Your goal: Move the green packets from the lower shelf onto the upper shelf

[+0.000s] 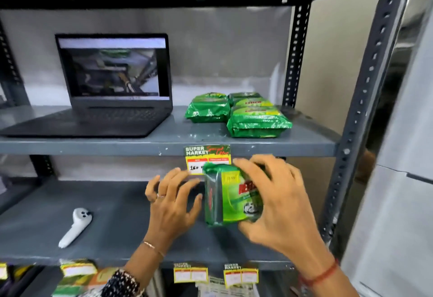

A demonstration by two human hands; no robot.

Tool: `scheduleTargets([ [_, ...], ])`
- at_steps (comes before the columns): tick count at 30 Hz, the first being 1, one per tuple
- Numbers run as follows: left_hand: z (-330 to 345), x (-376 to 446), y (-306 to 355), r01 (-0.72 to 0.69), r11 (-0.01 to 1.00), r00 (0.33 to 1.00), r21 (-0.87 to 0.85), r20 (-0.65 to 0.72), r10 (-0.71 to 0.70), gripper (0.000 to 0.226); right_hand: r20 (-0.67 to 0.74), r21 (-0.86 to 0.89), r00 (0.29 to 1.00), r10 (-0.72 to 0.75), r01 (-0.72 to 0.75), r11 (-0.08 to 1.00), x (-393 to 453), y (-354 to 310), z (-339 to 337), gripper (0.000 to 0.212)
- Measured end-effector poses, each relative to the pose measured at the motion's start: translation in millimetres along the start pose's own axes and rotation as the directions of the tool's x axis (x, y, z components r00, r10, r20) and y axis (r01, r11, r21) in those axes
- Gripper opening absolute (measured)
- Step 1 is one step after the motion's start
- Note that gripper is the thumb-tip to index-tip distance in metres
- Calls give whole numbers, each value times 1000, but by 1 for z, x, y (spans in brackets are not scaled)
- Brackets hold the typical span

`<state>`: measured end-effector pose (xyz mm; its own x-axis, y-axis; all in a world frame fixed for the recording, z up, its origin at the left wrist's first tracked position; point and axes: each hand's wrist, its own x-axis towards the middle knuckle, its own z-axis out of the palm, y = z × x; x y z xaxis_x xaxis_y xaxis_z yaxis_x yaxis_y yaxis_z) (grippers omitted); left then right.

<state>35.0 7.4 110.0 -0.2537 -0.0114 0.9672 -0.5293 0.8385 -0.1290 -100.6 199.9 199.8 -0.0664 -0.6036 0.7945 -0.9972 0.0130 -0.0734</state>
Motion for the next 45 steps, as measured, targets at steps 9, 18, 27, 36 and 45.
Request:
scheduleTargets([
  [9, 25, 87, -22, -34, 997, 987, 76, 156, 22, 49, -73, -102, 997, 34, -42, 994, 107, 6, -27, 99],
  [18, 35, 99, -62, -63, 996, 948, 69, 316, 38, 50, 189, -137, 980, 67, -41, 990, 206, 15, -6, 91],
  [27, 28, 75, -89, -5, 1000, 976, 13, 217, 2, 55, 558, -8, 825, 87, -99, 995, 238, 7, 40, 86],
  [36, 31, 59, -93, -21, 999, 1000, -46, 19, 22, 47, 706, -1, 703, 91, -127, 992, 239, 9, 64, 75],
  [45, 36, 58, -91, -51, 997, 997, 51, 54, 48, 44, 699, -22, 704, 127, -156, 987, 235, 19, 65, 76],
])
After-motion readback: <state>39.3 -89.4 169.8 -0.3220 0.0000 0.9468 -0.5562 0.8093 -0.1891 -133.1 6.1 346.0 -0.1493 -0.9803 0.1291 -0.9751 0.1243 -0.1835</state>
